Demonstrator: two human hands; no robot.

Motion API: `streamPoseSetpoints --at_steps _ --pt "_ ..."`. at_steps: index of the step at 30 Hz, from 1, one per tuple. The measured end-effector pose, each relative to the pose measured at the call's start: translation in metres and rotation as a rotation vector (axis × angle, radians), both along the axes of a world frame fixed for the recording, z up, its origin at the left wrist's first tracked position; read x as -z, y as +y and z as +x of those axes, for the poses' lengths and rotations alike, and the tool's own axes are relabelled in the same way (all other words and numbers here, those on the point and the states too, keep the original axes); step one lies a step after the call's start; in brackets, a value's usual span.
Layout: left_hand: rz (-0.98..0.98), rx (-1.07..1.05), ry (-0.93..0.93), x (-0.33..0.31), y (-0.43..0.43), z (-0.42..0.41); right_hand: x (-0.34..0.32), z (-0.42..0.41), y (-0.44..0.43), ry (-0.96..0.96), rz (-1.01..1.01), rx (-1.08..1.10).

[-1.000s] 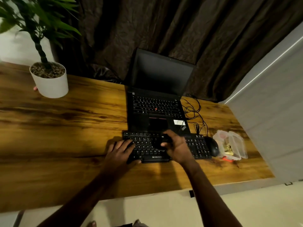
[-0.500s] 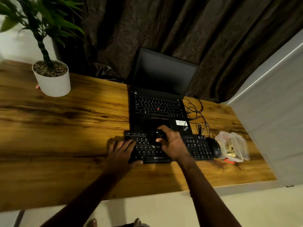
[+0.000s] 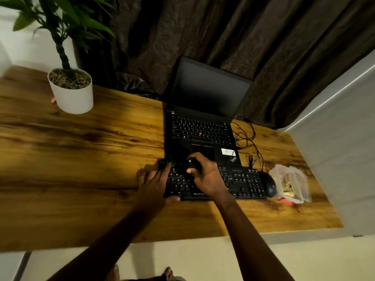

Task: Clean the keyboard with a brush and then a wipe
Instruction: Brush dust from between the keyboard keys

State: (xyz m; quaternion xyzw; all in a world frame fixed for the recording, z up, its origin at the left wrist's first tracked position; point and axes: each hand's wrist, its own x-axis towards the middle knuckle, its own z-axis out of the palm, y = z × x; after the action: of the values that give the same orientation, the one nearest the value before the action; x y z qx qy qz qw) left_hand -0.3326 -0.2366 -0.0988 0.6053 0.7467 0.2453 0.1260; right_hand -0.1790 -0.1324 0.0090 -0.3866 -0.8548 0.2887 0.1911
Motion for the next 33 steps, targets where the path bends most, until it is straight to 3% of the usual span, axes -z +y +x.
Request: streamPoseSetpoints --at_steps 5,13,17,20,24,33 --pt "0.026 0.002 -0.02 -0.006 -0.002 0.002 -0.009 0.011 0.015 -0.111 -0.164 -0.067" --pt "0.036 0.031 -0.031 -0.013 -0.005 0.0 0.005 0.009 0.007 0.075 0.106 0.007" --pt "0.054 0.027 -0.045 -0.01 -0.002 0.001 0.006 0.025 0.003 0.018 -0.019 -0.108" --pt "0.045 0.004 -0.025 -0.013 -0.001 0.003 0.009 0.039 0.01 -0.01 -0.076 -0.078" --pt "-0.127 -0.011 -0.099 -0.031 -0.001 0.006 0.011 0.061 0.028 -0.04 -0.092 -0.007" --pt "-0.339 -0.031 0.158 -0.063 0.019 0.031 0.004 0.148 0.062 -0.009 -0.101 0.019"
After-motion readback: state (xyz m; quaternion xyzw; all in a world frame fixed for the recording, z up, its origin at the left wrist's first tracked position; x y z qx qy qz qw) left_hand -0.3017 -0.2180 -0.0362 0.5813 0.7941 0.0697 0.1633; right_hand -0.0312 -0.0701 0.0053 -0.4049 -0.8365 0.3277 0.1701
